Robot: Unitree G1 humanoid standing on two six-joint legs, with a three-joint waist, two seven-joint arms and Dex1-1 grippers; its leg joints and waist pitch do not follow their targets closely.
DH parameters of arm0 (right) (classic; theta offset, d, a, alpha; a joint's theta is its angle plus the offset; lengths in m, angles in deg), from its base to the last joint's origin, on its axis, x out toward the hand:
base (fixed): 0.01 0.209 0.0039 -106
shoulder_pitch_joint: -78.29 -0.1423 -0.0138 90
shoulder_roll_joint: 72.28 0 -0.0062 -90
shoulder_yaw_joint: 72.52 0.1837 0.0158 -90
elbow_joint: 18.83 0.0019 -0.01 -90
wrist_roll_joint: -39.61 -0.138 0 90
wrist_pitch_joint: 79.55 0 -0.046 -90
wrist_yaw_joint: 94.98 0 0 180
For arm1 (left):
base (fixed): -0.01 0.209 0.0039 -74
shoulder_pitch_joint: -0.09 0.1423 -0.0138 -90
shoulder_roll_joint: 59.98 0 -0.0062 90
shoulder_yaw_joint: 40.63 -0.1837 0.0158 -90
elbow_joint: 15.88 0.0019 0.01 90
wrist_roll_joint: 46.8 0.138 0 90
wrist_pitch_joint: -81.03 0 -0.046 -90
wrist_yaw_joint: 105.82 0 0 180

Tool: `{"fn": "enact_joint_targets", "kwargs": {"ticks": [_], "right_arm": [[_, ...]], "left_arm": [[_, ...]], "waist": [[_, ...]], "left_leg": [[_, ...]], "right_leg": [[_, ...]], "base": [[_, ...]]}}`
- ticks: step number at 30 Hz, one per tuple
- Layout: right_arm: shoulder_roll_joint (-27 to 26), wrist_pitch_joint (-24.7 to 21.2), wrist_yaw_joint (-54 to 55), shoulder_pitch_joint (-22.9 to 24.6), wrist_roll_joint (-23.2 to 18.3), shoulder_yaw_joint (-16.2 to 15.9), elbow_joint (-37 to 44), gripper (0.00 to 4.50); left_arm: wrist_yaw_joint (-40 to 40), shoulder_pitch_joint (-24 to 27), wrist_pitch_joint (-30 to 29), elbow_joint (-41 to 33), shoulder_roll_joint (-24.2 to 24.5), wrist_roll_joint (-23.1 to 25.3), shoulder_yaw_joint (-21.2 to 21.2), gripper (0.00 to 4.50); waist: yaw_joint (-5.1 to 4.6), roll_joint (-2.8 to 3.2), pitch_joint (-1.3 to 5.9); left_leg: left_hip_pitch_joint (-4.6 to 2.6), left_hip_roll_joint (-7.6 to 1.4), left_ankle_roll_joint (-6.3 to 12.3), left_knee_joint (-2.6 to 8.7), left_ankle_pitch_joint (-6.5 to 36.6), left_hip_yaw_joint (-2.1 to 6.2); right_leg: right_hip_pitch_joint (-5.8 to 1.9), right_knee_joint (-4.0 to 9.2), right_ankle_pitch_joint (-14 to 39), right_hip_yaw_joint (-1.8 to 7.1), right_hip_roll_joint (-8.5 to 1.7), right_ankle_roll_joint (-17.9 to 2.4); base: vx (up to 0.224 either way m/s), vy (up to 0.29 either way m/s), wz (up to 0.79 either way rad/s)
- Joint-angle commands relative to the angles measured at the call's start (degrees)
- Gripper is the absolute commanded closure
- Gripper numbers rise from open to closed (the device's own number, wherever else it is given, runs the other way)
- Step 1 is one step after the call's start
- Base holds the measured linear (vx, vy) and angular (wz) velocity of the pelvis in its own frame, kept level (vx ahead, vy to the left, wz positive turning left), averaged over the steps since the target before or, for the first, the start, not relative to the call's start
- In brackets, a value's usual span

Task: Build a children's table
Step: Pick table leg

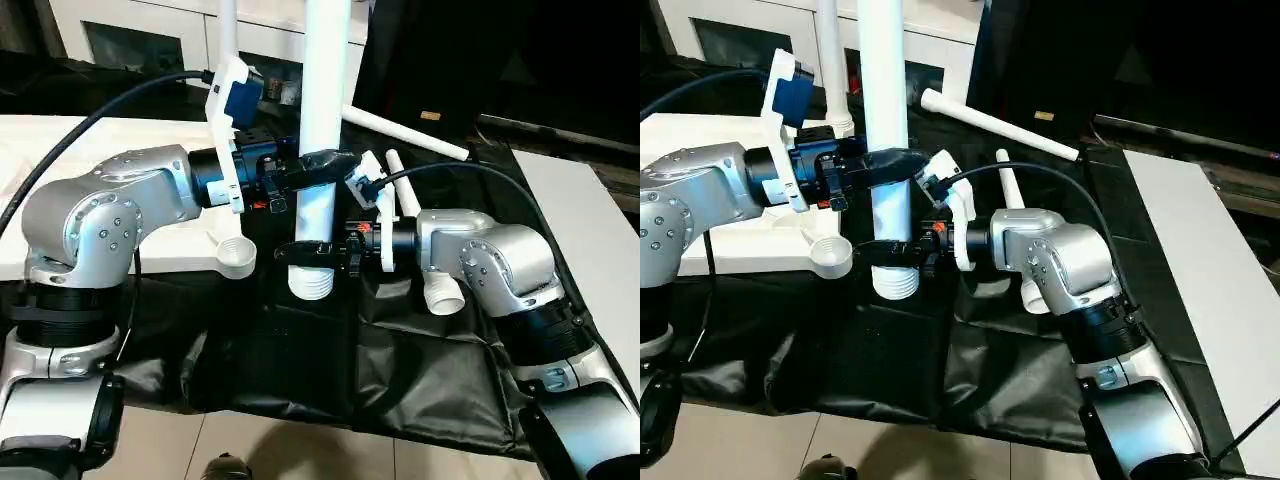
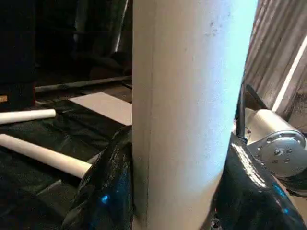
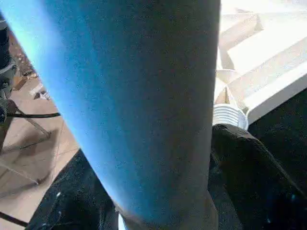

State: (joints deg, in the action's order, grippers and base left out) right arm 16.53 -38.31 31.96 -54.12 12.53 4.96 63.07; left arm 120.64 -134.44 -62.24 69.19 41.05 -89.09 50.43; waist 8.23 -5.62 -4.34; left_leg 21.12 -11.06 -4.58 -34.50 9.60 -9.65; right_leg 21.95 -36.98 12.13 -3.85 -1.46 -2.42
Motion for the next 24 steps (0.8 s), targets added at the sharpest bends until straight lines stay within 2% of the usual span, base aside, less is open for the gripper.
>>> {"fn": "enact_joint_targets", "kwargs": {"ticks": [1,3,4,17,19,24], "right_arm": [[1.09,0.60,0.26,-0.39,-0.20,2.01,-0.44,1.32],[1.05,0.36,-0.09,-0.33,-0.53,2.14,-0.10,1.32],[1.05,-0.04,-0.49,-0.20,-1.11,2.33,0.44,1.32],[1.16,-1.11,-0.98,-0.20,-2.06,2.85,0.94,1.32],[1.15,-1.28,-1.04,-0.19,-2.19,2.87,0.96,1.59],[1.30,-2.02,-1.44,-0.03,-3.03,2.68,1.25,1.92]], "left_arm": [[1.52,0.49,-0.62,-1.57,0.16,0.06,-1.95,2.64],[1.53,0.51,-0.59,-1.58,0.23,0.07,-2.00,2.64],[1.23,0.51,-0.18,-1.26,0.25,0.60,-2.15,2.64],[0.90,0.11,0.81,-0.07,0.11,1.46,-1.87,2.64],[0.94,0.12,0.78,-0.13,0.09,1.47,-1.85,2.64],[1.11,0.14,0.66,-0.37,0.01,1.48,-1.80,2.64]], "waist": [[-0.19,1.62,4.26],[-0.18,1.81,4.29],[-0.19,1.66,4.25],[-0.16,1.67,4.34],[-0.16,1.64,4.29],[-0.16,1.68,4.34]], "left_leg": [[-1.10,-2.60,-4.35,4.03,9.33,0.97],[-1.05,-2.61,-4.47,4.06,9.61,1.02],[-1.05,-2.60,-4.45,4.08,9.82,1.01],[-1.03,-2.55,-4.32,3.98,8.95,0.98],[-1.05,-2.55,-4.30,3.99,9.21,0.98],[-1.04,-2.59,-4.27,3.98,8.98,1.00]], "right_leg": [[-2.45,4.80,11.16,3.67,-6.67,-5.58],[-2.49,4.84,11.42,3.67,-6.71,-5.52],[-2.52,4.88,11.68,3.66,-6.69,-5.46],[-2.55,4.72,10.51,3.63,-6.63,-5.71],[-2.52,4.77,10.99,3.64,-6.61,-5.66],[-2.53,4.73,10.58,3.62,-6.62,-5.77]], "base": [[0.000,0.000,0.00],[0.000,0.000,0.00],[0.000,0.000,0.00],[0.000,0.000,0.00],[0.000,0.000,0.00],[0.000,0.000,0.00]]}}
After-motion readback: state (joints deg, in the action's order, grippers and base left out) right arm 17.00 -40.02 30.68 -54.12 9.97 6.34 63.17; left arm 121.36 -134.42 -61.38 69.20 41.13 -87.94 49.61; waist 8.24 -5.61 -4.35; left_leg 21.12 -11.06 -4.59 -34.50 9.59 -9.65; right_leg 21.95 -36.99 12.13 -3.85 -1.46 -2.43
